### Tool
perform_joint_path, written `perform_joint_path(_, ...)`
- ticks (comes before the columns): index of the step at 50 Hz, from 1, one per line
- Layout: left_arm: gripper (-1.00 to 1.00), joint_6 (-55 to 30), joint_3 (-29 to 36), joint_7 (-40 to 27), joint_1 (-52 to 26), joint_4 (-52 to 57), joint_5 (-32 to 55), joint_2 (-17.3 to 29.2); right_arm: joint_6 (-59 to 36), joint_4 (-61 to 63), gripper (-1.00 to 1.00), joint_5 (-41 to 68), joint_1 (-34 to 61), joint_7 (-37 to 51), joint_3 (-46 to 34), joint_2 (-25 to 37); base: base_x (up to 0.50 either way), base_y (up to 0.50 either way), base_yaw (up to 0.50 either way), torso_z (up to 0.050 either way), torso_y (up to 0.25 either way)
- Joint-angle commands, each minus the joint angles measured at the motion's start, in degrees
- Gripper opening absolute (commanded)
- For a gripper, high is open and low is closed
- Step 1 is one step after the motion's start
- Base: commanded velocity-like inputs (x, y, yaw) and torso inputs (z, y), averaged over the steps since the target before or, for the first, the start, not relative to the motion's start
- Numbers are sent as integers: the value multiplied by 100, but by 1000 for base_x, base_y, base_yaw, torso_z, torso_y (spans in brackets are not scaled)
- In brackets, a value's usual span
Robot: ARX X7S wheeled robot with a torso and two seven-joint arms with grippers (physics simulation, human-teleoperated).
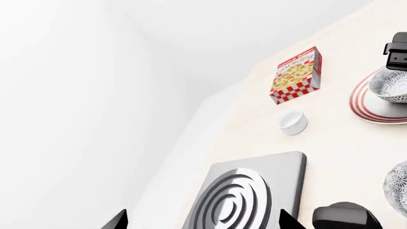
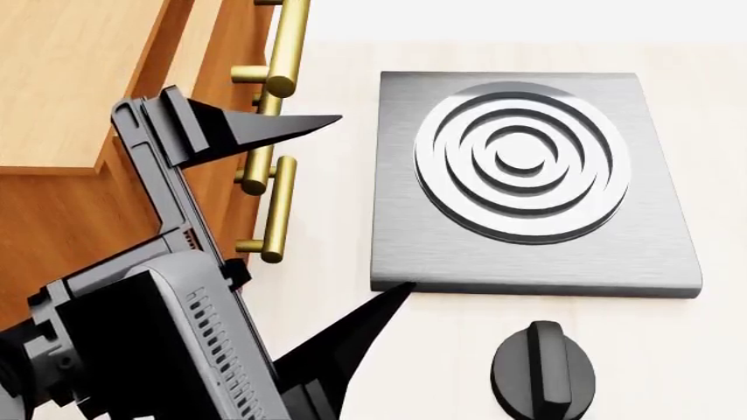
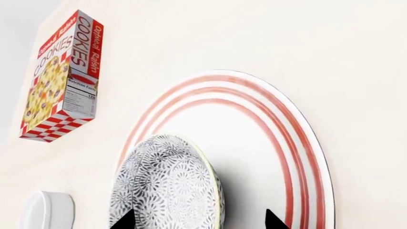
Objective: Pick the akita bowl on the wooden cabinet and place it on the plate.
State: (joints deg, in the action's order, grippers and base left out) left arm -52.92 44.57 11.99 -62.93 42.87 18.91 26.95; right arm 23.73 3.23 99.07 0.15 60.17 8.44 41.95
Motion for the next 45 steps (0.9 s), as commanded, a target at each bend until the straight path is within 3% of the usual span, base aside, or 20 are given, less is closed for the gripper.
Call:
perform_joint_path(1,100,-36,-10,-2,-45,12,25,-5,20,40,100,-16,-90,-39,69,-16,0,0,0,0,0)
perform_joint_path(45,100,5,8,-63,-14,37,68,34,125,2220,100,-125,-755,431,1077,586,0,0,0,0,0)
